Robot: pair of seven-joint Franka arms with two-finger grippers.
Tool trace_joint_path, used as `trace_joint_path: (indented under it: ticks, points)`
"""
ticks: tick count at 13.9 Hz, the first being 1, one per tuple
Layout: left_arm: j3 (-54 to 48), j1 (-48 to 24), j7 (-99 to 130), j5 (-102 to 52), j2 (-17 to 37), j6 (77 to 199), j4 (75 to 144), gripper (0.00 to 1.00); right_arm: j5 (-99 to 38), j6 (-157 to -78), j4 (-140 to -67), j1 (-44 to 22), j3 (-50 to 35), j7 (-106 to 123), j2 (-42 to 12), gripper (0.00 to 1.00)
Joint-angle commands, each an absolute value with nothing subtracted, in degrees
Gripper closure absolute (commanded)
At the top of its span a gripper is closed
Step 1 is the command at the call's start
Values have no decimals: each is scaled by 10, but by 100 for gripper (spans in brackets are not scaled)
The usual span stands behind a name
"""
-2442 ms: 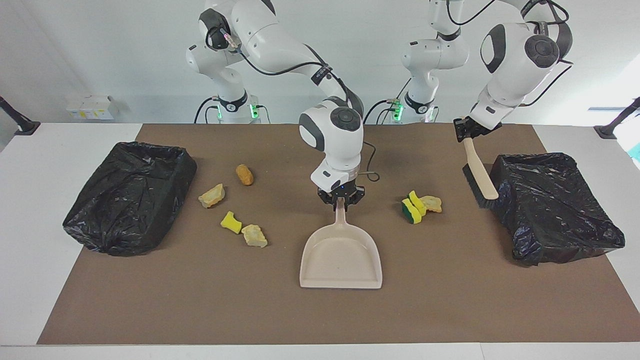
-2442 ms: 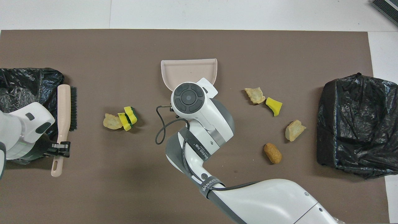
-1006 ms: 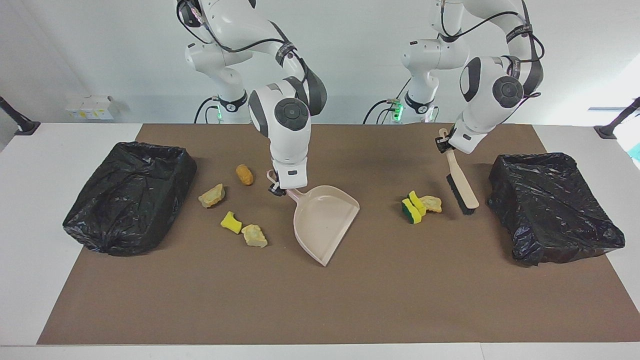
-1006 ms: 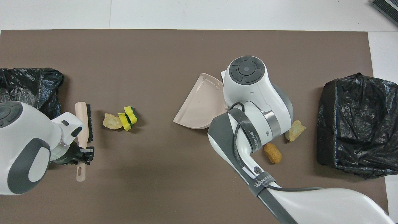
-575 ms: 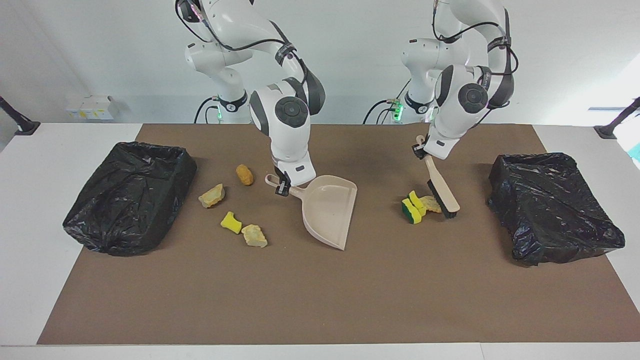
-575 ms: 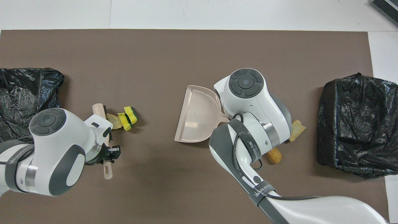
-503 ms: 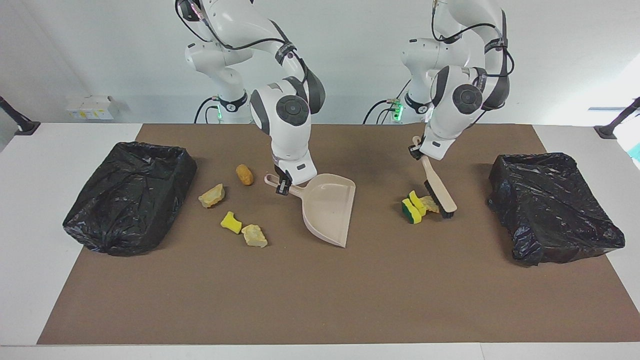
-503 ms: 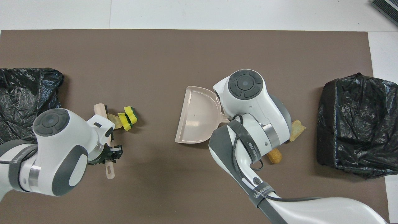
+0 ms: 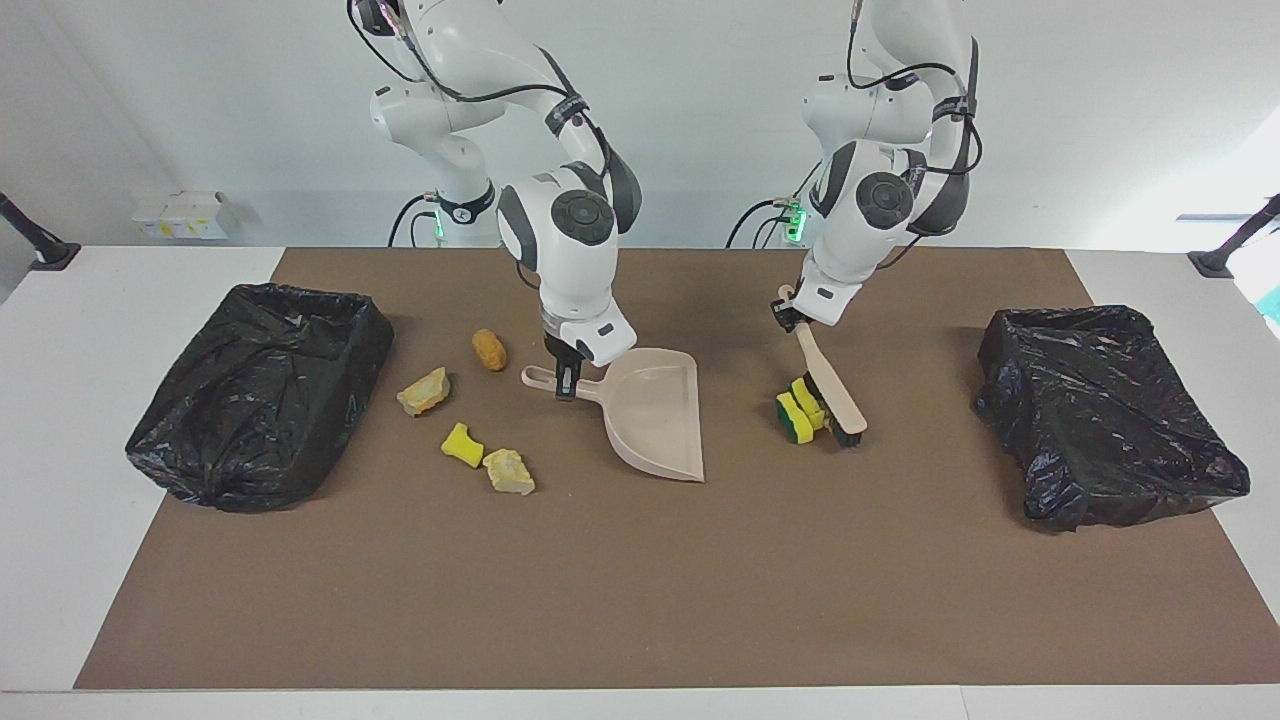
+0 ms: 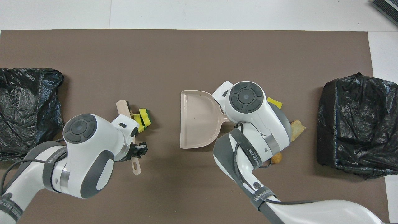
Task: Sweep and dump trash in bin
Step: 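Set the dustpan near the crumbs while the left gripper brings the brush, then sweep the crumbs into the dustpan with the brush in the left gripper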
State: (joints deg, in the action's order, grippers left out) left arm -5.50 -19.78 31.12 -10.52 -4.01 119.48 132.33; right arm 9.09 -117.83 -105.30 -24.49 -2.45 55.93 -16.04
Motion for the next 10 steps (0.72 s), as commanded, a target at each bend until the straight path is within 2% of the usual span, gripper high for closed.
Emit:
trace_joint_path:
  ticks: [1, 4, 6, 9, 10]
  points:
    - [-47, -239, 308, -133, -33, 1220, 1320, 100, 102, -1194, -1070, -247, -30, 575, -155, 100]
    - [-48, -285, 307, -166, -27, 1223, 1300, 100, 101, -1223, -1077, -257, -30, 574, -160, 100]
    - [-48, -316, 310, -171, -12, 1207, 1259, 100, 100, -1229, -1083, -258, -31, 569, -161, 100]
    - [-42, -307, 306, -163, -25, 1145, 1213, 100, 99, -1230, -1085, -258, -31, 566, -161, 100]
    - [-42, -283, 305, -157, -38, 1100, 1198, 100, 99, -1230, -1085, -258, -30, 566, -161, 100]
